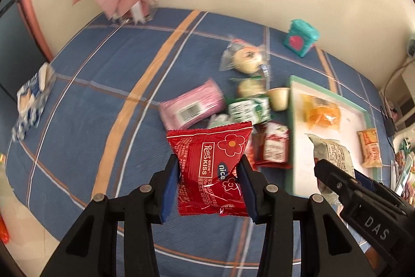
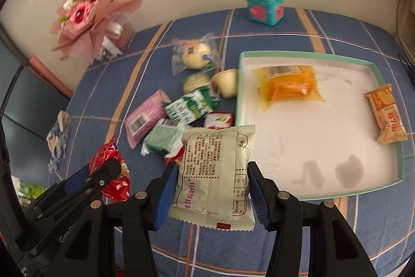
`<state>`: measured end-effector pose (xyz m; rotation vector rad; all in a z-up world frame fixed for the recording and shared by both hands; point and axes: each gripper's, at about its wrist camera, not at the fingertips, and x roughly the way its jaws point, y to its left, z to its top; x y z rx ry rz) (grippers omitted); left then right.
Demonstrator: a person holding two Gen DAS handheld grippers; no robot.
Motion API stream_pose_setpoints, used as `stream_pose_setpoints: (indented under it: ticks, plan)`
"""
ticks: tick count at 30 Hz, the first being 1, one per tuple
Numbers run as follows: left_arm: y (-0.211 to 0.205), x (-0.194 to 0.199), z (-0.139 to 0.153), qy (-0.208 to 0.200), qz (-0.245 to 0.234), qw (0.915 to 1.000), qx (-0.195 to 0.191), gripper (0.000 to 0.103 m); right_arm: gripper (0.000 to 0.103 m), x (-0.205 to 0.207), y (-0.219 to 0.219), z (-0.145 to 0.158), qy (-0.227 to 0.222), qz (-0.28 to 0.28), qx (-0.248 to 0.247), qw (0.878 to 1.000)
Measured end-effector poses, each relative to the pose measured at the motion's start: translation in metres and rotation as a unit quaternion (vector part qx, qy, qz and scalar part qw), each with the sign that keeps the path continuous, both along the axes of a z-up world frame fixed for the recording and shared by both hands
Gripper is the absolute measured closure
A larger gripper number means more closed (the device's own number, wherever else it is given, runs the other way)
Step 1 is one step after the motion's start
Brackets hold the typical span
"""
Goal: Organize snacks
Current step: 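Carry the red pack and cream wrapper over the white tray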
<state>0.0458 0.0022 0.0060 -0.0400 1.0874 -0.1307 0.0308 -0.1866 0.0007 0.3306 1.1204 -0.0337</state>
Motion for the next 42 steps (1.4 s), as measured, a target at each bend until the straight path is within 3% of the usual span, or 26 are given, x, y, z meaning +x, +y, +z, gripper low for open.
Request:
stream_pose_setpoints:
  ticks: [12, 25, 34, 42]
  plan:
    - [-0.101, 0.003, 0.022, -0.024, -0.085, 0.9959, 0.022, 0.057, 0.047, -0.018, -0.106, 0.018, -0.017, -0.133, 0.003, 0.991]
    - [-0.184, 0.005, 0.012, -0.013, -0.153, 0.9877, 0.029, 0.057, 0.047, -0.041, -0.187, 0.024, -0.019, -0.216, -0.018, 0.976]
    - [-0.212, 0.017, -0.01, 0.009, -0.161, 0.9864, 0.032, 0.057, 0.047, -0.03, -0.206, 0.01, -0.011, -0.221, -0.016, 0.975]
    - [-0.212, 0.026, -0.042, 0.044, -0.152, 0.9862, 0.047, 0.057, 0.047, -0.013, -0.207, -0.031, 0.046, -0.207, -0.008, 0.977]
